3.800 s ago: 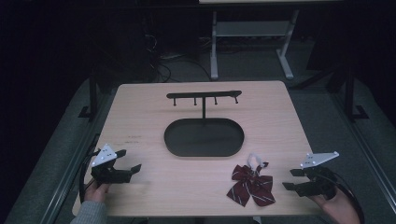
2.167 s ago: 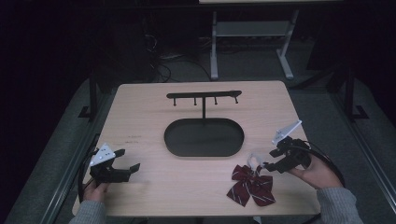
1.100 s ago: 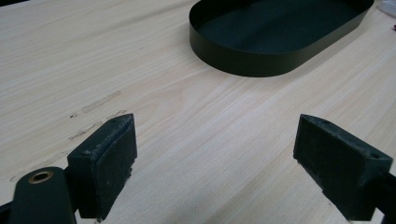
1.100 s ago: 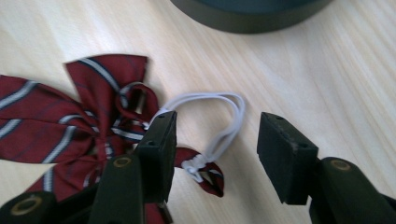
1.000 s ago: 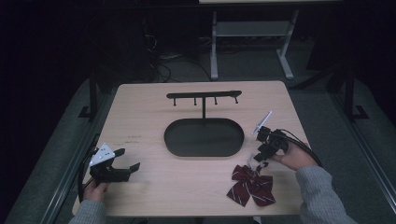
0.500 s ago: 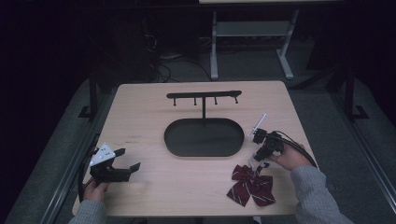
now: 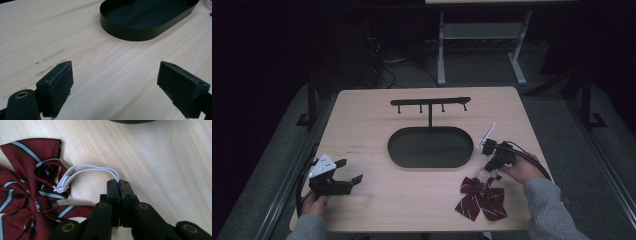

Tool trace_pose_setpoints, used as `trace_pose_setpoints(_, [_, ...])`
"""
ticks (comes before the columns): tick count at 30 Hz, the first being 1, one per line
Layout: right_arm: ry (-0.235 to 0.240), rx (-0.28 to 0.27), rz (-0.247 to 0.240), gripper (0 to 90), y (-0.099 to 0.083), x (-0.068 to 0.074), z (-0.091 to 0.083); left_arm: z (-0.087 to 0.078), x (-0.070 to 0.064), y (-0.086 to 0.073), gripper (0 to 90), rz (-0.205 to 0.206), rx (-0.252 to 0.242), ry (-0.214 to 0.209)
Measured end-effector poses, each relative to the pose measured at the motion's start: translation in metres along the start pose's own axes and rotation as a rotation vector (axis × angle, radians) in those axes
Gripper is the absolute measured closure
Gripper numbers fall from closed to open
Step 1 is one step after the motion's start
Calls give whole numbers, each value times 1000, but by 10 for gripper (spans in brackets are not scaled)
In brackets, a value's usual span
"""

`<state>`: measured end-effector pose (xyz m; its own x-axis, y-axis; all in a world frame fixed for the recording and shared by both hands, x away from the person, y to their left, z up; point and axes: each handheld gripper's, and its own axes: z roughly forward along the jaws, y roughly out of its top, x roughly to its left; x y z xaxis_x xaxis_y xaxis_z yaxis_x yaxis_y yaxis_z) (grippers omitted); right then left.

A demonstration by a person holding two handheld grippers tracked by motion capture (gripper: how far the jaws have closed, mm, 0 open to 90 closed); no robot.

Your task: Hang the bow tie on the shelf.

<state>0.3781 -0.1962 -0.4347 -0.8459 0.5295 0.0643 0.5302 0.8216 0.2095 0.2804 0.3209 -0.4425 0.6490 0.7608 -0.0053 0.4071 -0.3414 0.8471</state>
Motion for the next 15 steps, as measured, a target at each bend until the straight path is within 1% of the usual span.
trace_pose_setpoints(1, [0,0,0,881,0,0,0,0,0,0,129,0,0,0])
trace_pose_setpoints(2, [0,-7,-15,882,0,2,-3,0,0,0,129,0,1,0])
trace_pose_setpoints(3, [0,-7,-15,882,0,2,-3,0,0,0,129,0,1,0])
trace_pose_setpoints(4, [4,-12,-21,881,1,5,-8,0,0,0,129,1,2,1])
trace_pose_setpoints(5, [4,-12,-21,881,1,5,-8,0,0,0,129,1,2,1])
trace_pose_setpoints(6, [1,-20,-35,881,1,8,-13,0,0,0,129,1,2,1])
trace_pose_setpoints(7, [1,-20,-35,881,1,8,-13,0,0,0,129,1,2,1])
trace_pose_setpoints(8, [0,-27,-46,881,2,10,-17,-1,0,0,129,8,9,2])
trace_pose_setpoints(10, [9,-38,-50,881,1,12,-22,-1,0,1,129,8,10,1])
trace_pose_setpoints(15, [9,-44,-67,881,2,17,-29,-1,0,1,129,10,11,1])
